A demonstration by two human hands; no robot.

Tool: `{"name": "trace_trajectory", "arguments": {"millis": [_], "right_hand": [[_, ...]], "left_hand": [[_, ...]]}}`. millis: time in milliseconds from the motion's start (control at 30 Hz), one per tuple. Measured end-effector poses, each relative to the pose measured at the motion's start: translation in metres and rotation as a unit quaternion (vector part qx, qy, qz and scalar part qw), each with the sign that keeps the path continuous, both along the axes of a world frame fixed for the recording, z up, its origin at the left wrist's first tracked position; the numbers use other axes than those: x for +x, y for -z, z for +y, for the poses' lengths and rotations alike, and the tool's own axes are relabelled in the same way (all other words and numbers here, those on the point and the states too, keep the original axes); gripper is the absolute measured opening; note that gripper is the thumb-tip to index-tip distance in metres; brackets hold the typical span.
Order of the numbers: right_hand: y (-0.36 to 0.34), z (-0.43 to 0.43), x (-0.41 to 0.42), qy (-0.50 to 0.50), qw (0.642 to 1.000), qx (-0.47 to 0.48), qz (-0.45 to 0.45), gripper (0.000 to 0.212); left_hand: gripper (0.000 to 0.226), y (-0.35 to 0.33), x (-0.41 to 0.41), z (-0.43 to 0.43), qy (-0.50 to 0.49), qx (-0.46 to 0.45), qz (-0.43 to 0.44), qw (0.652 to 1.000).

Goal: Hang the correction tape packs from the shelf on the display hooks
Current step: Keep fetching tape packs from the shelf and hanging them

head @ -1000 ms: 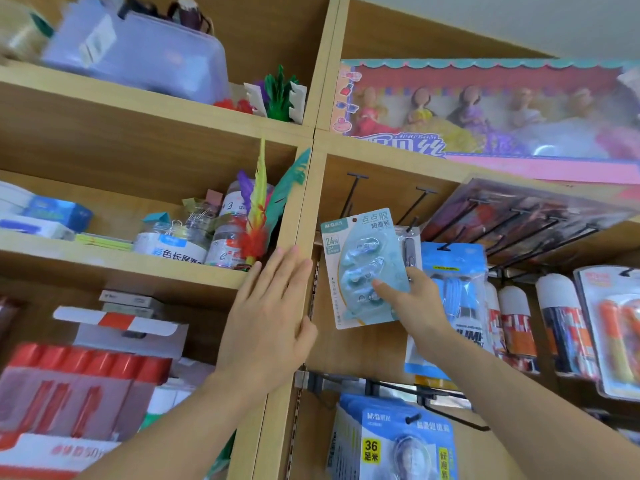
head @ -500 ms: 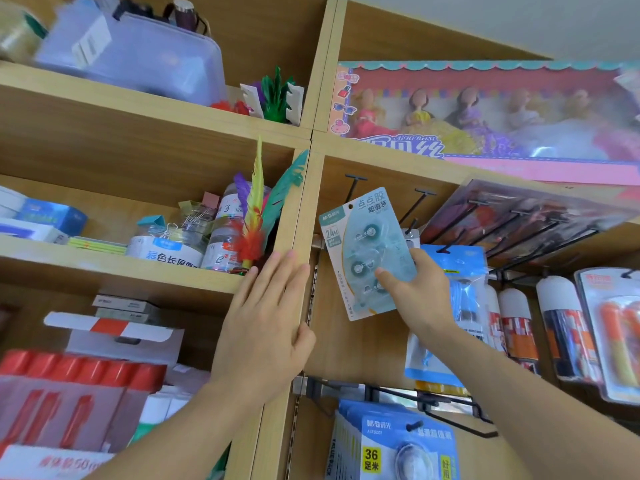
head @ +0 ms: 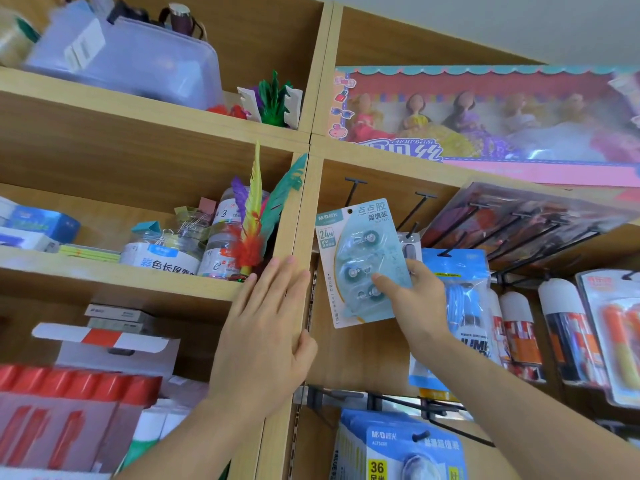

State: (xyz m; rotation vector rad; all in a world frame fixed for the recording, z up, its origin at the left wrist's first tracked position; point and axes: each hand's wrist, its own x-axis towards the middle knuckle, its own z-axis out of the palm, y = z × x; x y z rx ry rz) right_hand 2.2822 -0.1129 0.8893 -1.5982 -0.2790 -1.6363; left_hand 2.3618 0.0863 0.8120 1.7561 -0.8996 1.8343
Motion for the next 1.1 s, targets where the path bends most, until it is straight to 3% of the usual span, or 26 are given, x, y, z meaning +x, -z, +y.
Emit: {"name": "trace_trajectory", "arguments": {"millis": [333, 733, 800, 867, 967, 1033, 1100], "right_hand": [[-0.002, 0.005, 0.001, -0.001, 1.000, 0.008, -0.009, 0.029], [0.000, -0.008, 0.010, 0.003, 0.998, -0.001, 0.065, 0.039], [0.003, -0.009, 0.013, 0.033, 0.996, -0.016, 0.075, 0.043], [0.006, -0.009, 0.018, 0.127, 0.988, -0.061, 0.065, 0.054], [0.011, -0.006, 0.020, 0.347, 0.923, -0.166, -0.002, 0.079], [0.012, -0.002, 0.021, 0.470, 0.839, -0.272, -0.027, 0.077], [0.011, 0.001, 0.026, 0.516, 0.775, -0.365, -0.001, 0.067]], "left_hand": [[0.070, 0.001, 0.003, -0.001, 0.010, -0.005, -0.008, 1.000], [0.070, 0.001, -0.001, -0.001, 0.009, -0.013, -0.016, 1.000], [0.070, 0.001, -0.001, -0.001, 0.010, -0.016, -0.019, 1.000], [0.069, 0.002, -0.001, -0.001, 0.010, -0.019, -0.022, 1.000], [0.069, 0.001, -0.001, -0.001, 0.006, -0.018, -0.019, 1.000], [0.069, 0.002, 0.000, -0.001, 0.003, -0.016, -0.015, 1.000], [0.070, 0.002, 0.000, -0.001, 0.002, -0.016, -0.016, 1.000]]}}
